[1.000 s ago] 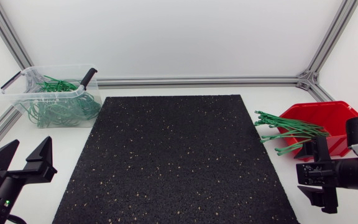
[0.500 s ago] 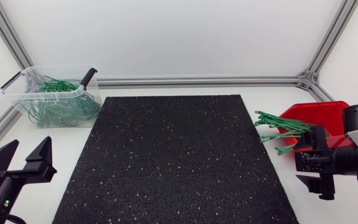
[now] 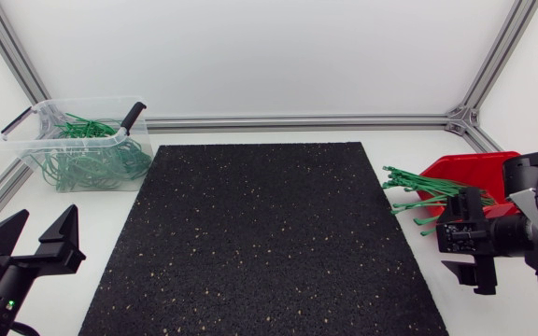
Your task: Take a green cable tie from the red box, thread the tail through the head to close it, then place it in the transparent bin on the left.
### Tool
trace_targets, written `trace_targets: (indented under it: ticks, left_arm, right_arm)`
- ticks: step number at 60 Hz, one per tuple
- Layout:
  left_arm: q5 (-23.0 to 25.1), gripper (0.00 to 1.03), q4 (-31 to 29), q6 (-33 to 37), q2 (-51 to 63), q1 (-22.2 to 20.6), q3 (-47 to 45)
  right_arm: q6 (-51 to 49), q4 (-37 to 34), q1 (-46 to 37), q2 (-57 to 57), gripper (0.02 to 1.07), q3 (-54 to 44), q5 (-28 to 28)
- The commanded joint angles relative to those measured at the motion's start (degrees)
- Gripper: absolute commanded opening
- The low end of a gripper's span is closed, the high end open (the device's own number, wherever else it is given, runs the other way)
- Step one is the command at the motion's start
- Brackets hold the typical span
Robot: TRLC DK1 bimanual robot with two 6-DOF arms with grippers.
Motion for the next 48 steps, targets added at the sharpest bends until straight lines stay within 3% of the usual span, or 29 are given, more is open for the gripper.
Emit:
trace_targets:
  ticks: [1, 13, 29, 38, 48]
  left_arm:
    - [0.3, 0.99, -1.4, -0.9, 0.3, 0.1, -2.3]
    - [0.3, 0.99, -1.4, -0.9, 0.3, 0.1, -2.3]
    - [0.3, 0.99, -1.4, -0.9, 0.3, 0.3, -2.3]
    - [0.3, 0.99, -1.4, -0.9, 0.3, 0.3, -2.3]
    - [0.3, 0.99, -1.4, -0.9, 0.3, 0.3, -2.3]
  right_arm:
    - [-0.4, 0.4, 0.3, -0.2, 0.99, -0.6, 0.6]
    - [-0.6, 2.2, 0.1, -0.2, 0.92, -1.4, 0.6]
    - [-0.8, 5.2, 1.2, -2.0, 0.55, -3.7, 1.1]
    - [-0.9, 6.1, 1.3, -3.8, 0.46, -4.2, 0.5]
    - [-1.6, 8.1, 1.3, -3.6, 0.46, -4.8, 0.6]
